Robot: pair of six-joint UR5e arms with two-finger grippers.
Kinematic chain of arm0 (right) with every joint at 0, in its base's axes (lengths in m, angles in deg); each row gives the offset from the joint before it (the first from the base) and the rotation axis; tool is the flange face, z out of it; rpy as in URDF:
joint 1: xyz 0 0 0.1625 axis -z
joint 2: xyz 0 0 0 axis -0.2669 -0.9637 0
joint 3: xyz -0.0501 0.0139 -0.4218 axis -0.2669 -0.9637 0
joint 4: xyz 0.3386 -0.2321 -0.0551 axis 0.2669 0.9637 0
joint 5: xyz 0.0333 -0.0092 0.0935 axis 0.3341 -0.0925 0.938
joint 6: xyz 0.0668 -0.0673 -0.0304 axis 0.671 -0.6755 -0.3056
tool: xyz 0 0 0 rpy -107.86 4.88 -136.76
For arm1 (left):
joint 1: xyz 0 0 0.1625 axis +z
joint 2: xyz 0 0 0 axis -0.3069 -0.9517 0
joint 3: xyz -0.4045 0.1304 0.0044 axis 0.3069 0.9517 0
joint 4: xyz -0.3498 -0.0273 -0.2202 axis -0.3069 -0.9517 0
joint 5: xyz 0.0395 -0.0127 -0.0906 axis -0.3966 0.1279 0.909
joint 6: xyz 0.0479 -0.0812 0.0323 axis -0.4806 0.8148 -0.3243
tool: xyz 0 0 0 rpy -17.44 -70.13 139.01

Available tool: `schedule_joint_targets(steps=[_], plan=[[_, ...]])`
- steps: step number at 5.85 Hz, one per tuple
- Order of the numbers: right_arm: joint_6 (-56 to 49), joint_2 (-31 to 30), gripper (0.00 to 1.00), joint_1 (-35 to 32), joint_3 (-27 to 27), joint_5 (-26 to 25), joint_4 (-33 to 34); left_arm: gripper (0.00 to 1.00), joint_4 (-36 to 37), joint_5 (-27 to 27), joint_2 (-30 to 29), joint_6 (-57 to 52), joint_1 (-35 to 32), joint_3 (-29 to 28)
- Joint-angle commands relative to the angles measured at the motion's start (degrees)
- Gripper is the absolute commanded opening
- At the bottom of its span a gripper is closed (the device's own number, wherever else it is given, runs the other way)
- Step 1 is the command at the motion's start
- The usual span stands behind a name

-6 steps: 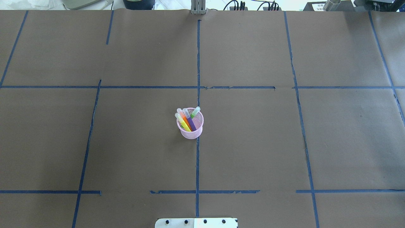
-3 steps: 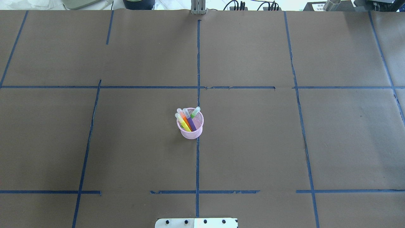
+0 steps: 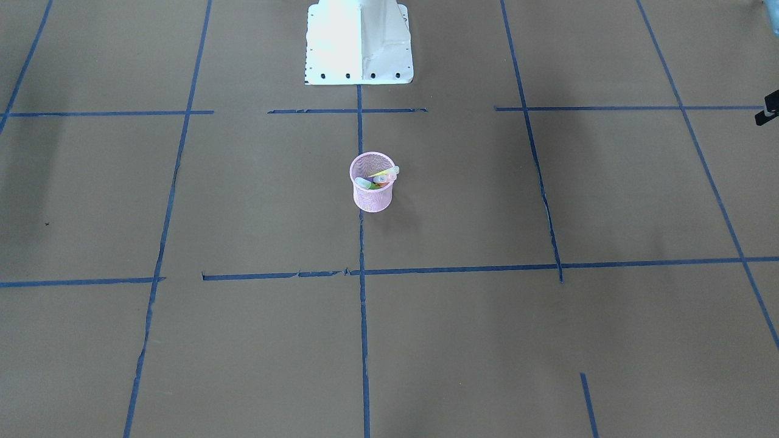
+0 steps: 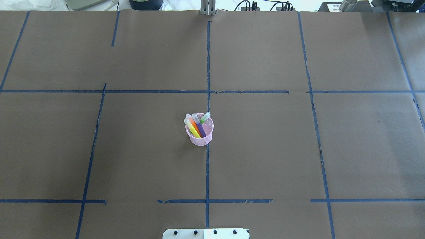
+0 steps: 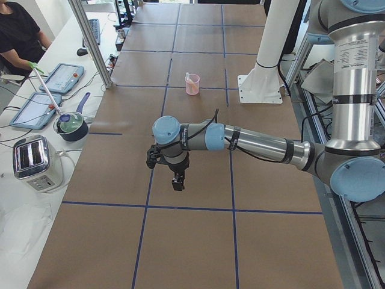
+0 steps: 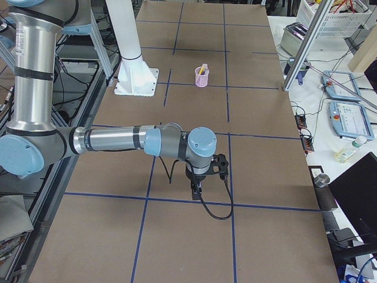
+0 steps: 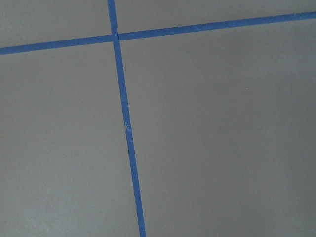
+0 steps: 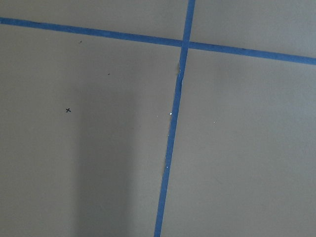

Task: Collect pens into pen holder

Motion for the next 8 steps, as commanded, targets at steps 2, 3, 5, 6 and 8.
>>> schedule_joint_targets(steps=[2, 3, 5, 6, 8], plan=[[0.7, -0.6, 1.0, 0.0, 0.4, 0.2, 0.0, 1.0, 0.2, -0.1, 1.1, 0.3, 0.0, 0.2], [0.9, -0.7, 1.0, 0.0, 0.4, 0.3, 0.0, 1.0, 0.2, 0.0, 1.1, 0.2, -0.1, -0.5], [1.0, -1.0, 1.0, 0.0, 0.2, 0.0, 0.0, 1.0, 0.1, 0.0, 1.1, 0.1, -1.2, -0.6], [1.4, -1.2, 1.0, 0.0, 0.0, -0.1, 0.0, 1.0, 0.1, 0.3, 1.1, 0.2, -1.5, -0.5], [1.4, -1.2, 1.0, 0.0, 0.1, 0.0, 0.0, 1.0, 0.0, 3.0, 2.6, 0.2, -2.1, -0.5]])
